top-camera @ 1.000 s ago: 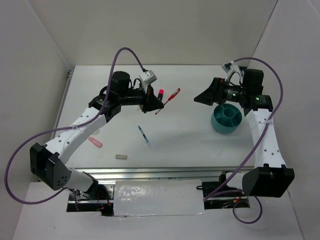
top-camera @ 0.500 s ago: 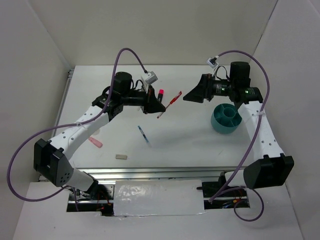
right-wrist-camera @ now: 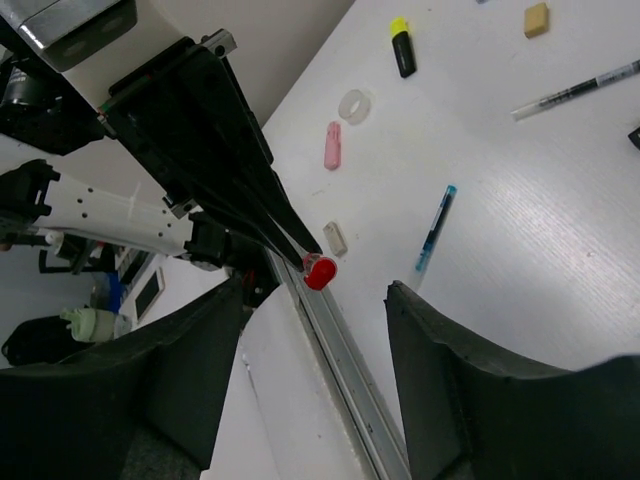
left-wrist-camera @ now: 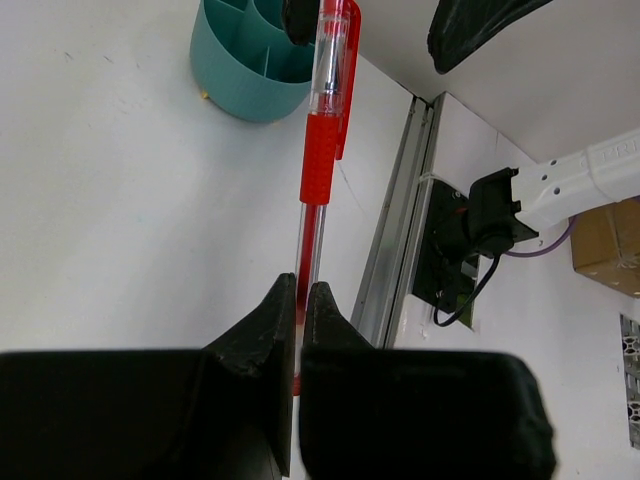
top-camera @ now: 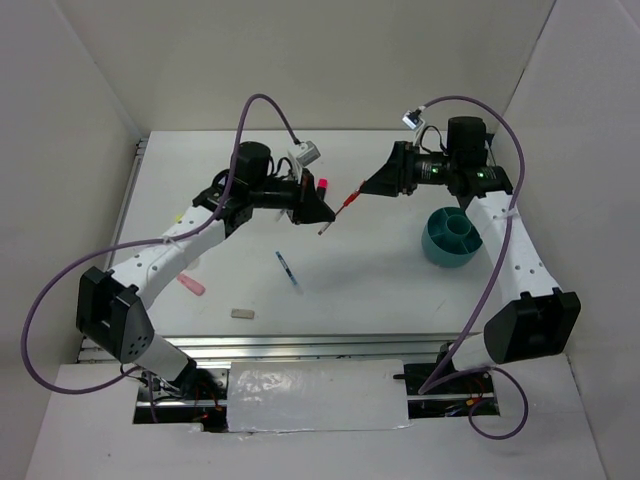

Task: Sort the stationery into containers
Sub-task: Place the pen in the storage box.

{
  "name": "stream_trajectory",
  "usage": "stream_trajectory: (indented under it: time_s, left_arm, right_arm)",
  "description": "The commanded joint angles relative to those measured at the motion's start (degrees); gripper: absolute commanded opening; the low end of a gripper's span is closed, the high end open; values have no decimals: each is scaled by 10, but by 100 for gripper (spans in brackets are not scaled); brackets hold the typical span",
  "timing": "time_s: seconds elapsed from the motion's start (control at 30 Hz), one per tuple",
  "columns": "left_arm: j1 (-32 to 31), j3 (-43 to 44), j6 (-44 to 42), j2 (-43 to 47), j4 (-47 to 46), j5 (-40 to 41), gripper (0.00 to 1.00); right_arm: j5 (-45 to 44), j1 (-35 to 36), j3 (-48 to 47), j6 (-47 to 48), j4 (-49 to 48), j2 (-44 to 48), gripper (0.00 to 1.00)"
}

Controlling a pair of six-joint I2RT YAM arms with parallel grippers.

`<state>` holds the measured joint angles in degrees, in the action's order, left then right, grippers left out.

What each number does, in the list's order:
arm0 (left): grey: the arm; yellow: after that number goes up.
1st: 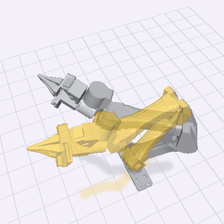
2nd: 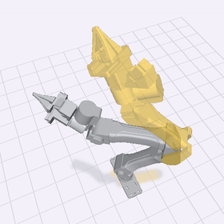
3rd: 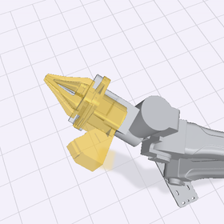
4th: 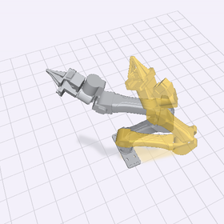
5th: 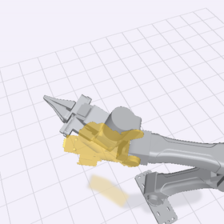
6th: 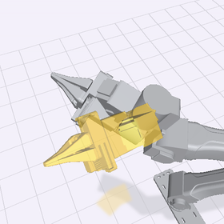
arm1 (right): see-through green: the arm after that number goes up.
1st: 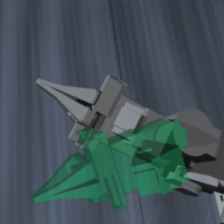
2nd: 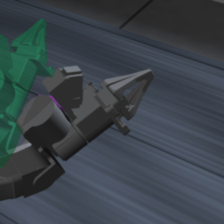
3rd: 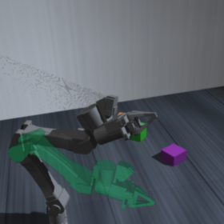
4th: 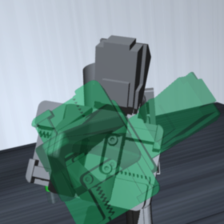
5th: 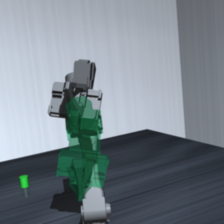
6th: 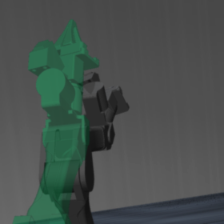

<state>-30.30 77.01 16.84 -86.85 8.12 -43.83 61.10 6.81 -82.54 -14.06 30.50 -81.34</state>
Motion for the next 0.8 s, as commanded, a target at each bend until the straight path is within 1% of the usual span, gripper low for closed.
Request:
stream_trajectory:
  time_s: [0.0,0.1,0.13,0.2,0.23,0.3,0.33,0.4,0.43,0.47,0.5,0.53,0.57,0.6,0.63,0.67,0.7,0.73,0.77]
  left_arm:
    - [-3,24,11,-7,-38,-16,0]
    - [-5,28,12,-10,-37,-14,0]
    - [-5,29,11,-12,-38,-12,0]
    - [-7,29,13,-13,-39,-12,0]
    - [-9,31,13,-15,-40,-10,0]
    - [-10,31,13,-15,-40,-10,0]
    - [-12,31,12,-17,-40,-11,0]
    - [-12,32,10,-17,-36,-9,0]
    - [-12,31,7,-17,-36,-9,0]
    - [-12,32,6,-17,-33,-7,0]
    - [-12,32,4,-16,-26,-5,4]
    - [-12,33,-2,-15,-21,-1,11]
    - [-12,33,-7,-12,-15,10,22]
    - [-11,36,-10,-6,3,21,54]
    - [-10,38,-20,-3,18,65,72]
    - [-8,39,-25,1,30,87,88]
    - [1,40,-37,11,51,102,99]
    - [9,40,-40,16,59,130,99]
    - [30,45,-47,25,74,141,99]
  right_arm:
    - [8,10,-25,-10,-33,-10,65]
    - [4,16,-27,-5,-30,-16,63]
    - [2,21,-28,-1,-30,-16,60]
    - [0,23,-29,-2,-29,-19,56]
    - [-1,24,-30,-2,-31,-21,50]
    - [-4,24,-30,-1,-29,-23,43]
    - [-5,25,-32,0,-29,-25,38]
    - [-7,24,-39,2,-27,-28,31]
    - [-8,23,-43,4,-24,-28,24]
    - [-12,23,-48,10,-19,-30,19]
    - [-13,22,-57,12,-14,-30,8]
    - [-15,22,-62,17,-10,-30,2]
    - [-20,23,-65,29,5,-29,0]
    - [-22,22,-73,37,15,-26,0]
    - [-32,20,-79,66,46,-19,0]
    - [-36,14,-89,82,65,-15,0]
    - [-40,5,-96,97,79,-10,0]
    - [-45,-9,-101,113,116,-2,0]
    - [-82,-38,-115,159,139,2,0]
